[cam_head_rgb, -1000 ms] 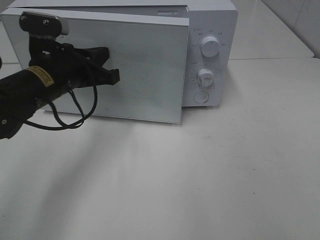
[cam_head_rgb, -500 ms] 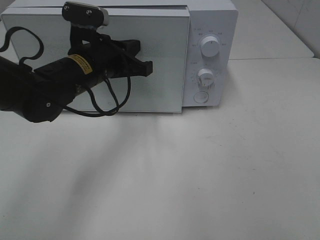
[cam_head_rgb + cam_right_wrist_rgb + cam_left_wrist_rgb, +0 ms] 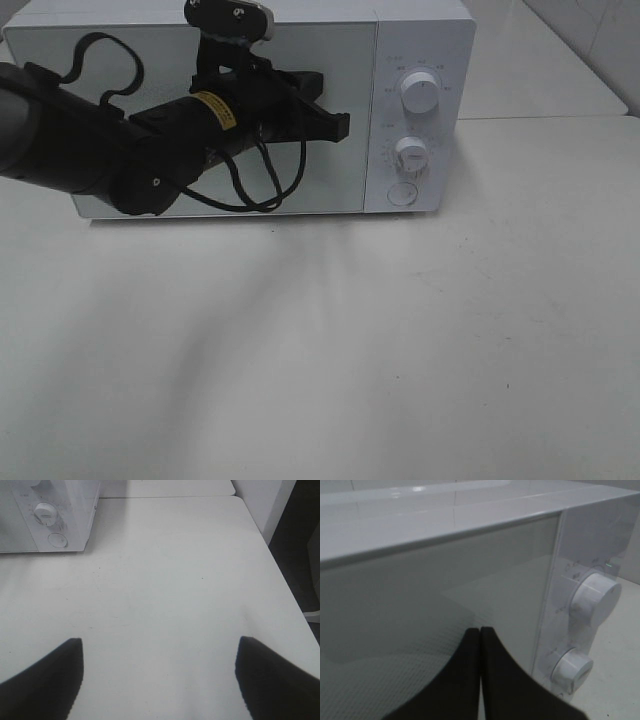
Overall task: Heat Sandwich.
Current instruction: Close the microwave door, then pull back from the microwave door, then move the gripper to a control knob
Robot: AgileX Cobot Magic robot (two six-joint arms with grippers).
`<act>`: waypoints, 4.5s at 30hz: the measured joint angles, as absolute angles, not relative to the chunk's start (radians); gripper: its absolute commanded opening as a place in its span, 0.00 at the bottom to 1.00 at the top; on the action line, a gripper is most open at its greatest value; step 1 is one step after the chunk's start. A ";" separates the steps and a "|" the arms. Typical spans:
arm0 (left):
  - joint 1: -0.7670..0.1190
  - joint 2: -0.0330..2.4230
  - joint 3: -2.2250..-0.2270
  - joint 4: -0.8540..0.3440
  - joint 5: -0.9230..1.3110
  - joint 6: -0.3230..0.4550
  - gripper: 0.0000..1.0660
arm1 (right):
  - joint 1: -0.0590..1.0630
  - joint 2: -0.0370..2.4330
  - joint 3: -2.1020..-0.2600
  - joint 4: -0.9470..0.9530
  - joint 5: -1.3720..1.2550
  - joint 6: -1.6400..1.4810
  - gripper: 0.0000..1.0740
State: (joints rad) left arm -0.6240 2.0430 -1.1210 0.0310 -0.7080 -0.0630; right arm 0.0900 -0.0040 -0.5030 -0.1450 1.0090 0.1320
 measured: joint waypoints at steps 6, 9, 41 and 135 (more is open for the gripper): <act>-0.635 2.065 -1.169 0.060 -0.682 -0.063 0.00 | 0.090 -0.004 -0.503 -0.145 1.009 0.132 0.71; -0.640 2.066 -1.172 0.062 -0.676 -0.063 0.00 | 0.090 -0.004 -0.503 -0.145 1.009 0.132 0.71; -0.652 1.645 -0.887 -0.053 0.026 -0.064 0.95 | 0.090 -0.004 -0.503 -0.145 1.009 0.132 0.70; -0.115 -0.004 -0.516 -0.071 1.086 -0.021 0.92 | 0.090 -0.004 -0.503 -0.145 1.009 0.132 0.70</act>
State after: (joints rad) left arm -0.1150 -0.0040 -0.5160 -0.0710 1.0860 -0.0210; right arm 0.0900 -0.0040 -0.5030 -0.1450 1.0090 0.1320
